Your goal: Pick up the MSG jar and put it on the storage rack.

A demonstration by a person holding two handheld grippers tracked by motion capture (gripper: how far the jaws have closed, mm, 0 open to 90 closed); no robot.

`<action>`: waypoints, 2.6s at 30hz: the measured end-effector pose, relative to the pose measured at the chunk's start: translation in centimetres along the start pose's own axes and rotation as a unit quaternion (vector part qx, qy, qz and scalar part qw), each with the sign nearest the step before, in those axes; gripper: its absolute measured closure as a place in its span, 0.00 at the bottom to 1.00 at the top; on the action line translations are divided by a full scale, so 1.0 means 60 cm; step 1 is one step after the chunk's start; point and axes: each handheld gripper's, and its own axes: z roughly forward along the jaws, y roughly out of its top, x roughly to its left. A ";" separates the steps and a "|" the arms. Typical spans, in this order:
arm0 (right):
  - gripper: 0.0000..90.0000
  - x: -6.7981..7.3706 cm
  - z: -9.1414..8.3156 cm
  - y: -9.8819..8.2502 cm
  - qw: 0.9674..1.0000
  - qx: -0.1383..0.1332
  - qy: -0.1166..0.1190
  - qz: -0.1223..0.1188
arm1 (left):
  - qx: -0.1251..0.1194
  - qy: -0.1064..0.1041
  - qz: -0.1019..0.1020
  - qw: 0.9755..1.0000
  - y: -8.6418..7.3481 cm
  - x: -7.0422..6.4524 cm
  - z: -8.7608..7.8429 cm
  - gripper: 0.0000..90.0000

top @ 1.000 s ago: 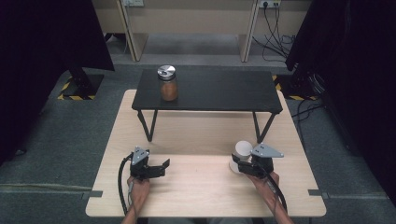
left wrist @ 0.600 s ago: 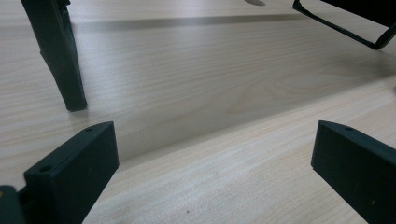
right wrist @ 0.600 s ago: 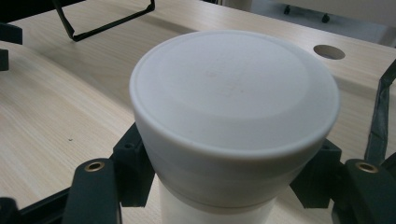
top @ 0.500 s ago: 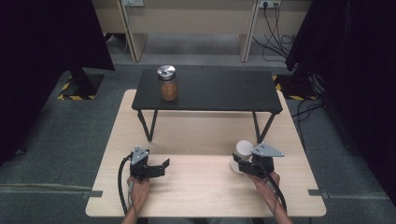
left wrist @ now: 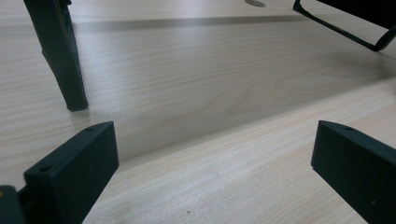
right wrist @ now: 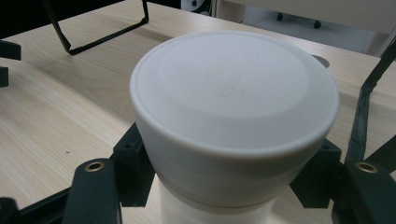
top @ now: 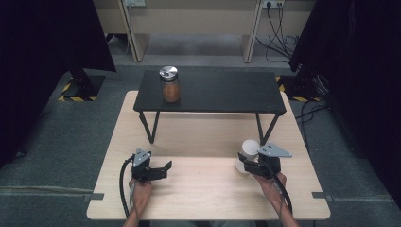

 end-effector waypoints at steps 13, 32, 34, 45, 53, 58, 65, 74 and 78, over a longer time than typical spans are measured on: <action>0.39 -0.003 -0.012 0.040 1.000 -0.008 0.005 -0.008 | 0.000 0.001 0.000 1.000 0.000 -0.001 0.000 0.00; 0.39 0.009 -0.014 0.138 0.999 -0.013 0.039 -0.025 | 0.000 0.000 -0.002 1.000 0.000 -0.001 0.001 0.00; 0.39 0.010 -0.014 0.142 0.999 -0.013 0.042 -0.025 | 0.000 0.000 -0.002 1.000 0.000 -0.001 0.001 0.00; 0.39 0.020 -0.012 0.181 0.997 -0.012 0.061 -0.039 | 0.001 -0.001 -0.001 1.000 0.001 -0.001 0.001 0.00; 0.39 0.027 -0.011 0.211 0.996 -0.016 0.071 -0.043 | 0.003 -0.001 0.000 1.000 0.002 -0.001 0.001 0.00; 0.39 0.035 -0.007 0.237 0.996 -0.016 0.080 -0.047 | 0.002 -0.001 0.000 1.000 0.002 -0.001 0.001 0.00; 0.39 0.041 0.003 0.268 0.995 -0.017 0.091 -0.044 | 0.002 -0.001 0.001 1.000 0.002 -0.001 0.001 0.00; 0.39 0.051 0.018 0.316 0.995 -0.026 0.091 -0.043 | 0.002 -0.002 0.001 1.000 0.002 0.000 0.002 0.00; 0.39 0.057 0.026 0.337 0.995 -0.019 0.087 -0.044 | 0.002 -0.002 0.001 1.000 0.002 0.000 0.002 0.00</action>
